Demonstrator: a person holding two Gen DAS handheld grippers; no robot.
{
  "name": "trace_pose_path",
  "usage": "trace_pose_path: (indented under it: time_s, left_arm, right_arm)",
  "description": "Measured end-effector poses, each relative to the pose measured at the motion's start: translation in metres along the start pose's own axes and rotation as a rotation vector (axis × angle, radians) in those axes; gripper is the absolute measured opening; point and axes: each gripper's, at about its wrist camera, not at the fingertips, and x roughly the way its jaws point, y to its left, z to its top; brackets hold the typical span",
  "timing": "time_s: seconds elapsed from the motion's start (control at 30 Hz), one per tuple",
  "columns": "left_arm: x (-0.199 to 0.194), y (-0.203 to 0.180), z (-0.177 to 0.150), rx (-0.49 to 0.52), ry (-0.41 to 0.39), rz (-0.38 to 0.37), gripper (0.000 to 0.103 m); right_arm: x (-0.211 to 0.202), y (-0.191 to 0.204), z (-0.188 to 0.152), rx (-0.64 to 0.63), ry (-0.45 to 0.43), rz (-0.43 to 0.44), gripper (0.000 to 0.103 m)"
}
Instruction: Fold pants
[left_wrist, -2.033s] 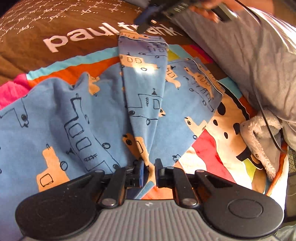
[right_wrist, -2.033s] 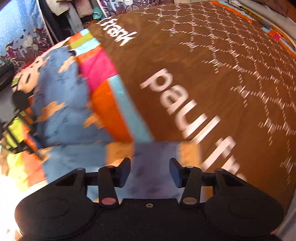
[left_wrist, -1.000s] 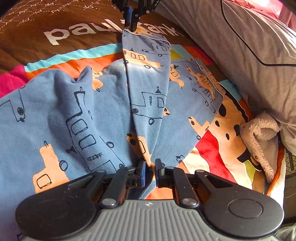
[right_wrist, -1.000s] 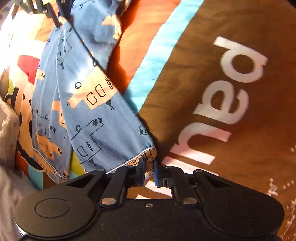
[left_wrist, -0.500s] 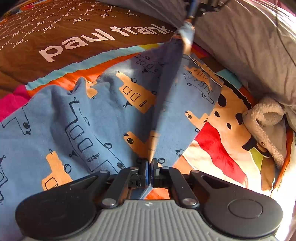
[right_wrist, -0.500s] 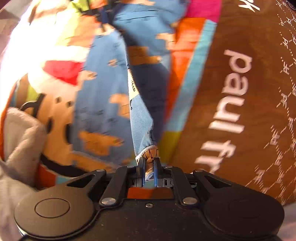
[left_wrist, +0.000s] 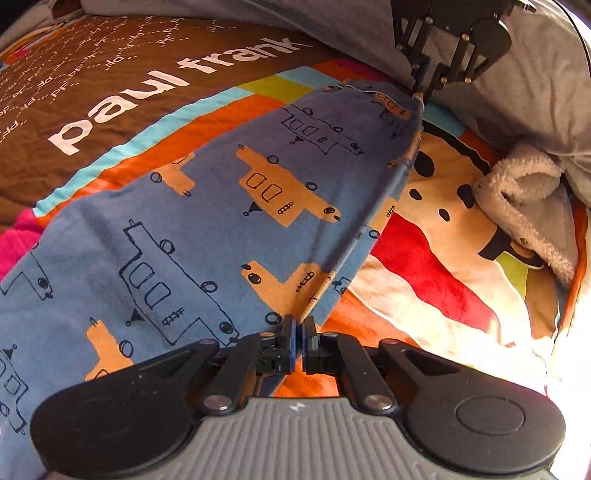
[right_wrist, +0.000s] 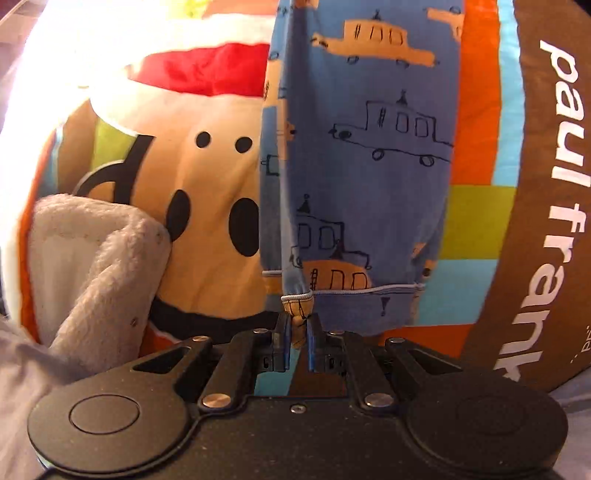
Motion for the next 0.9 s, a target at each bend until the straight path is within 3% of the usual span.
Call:
trace_pose_path:
  time_s: [0.13,0.33,0.43,0.6,0.73,0.8,0.9]
  left_arm:
    - [0.007,-0.005,0.002,0.044,0.022,0.015,0.002]
    - [0.007,-0.013,0.005,0.109,0.039,0.015,0.003]
    - [0.0,-0.019,0.004,0.122,0.028,-0.011,0.004]
    - [0.009,-0.024,-0.001,0.101,0.06,-0.014,0.004]
    - [0.008,-0.028,-0.002,0.105,0.068,-0.027,0.004]
    - [0.002,-0.028,-0.005,0.118,0.064,-0.023,0.006]
    - [-0.016,-0.012,-0.008,0.057,0.036,0.005,0.007]
  right_arm:
    - [0.028,0.009,0.008,0.048,0.017,-0.035,0.01]
    - [0.041,0.019,0.01,0.077,0.02,-0.028,0.04]
    - [0.025,0.017,0.008,0.093,0.007,-0.042,0.042]
    - [-0.002,-0.019,0.004,0.322,-0.151,-0.063,0.046]
    - [0.021,-0.05,0.002,0.46,-0.177,-0.005,0.046]
    - [0.027,-0.057,-0.002,0.505,-0.133,-0.073,0.04]
    - [0.009,-0.058,-0.005,0.53,-0.101,-0.243,0.048]
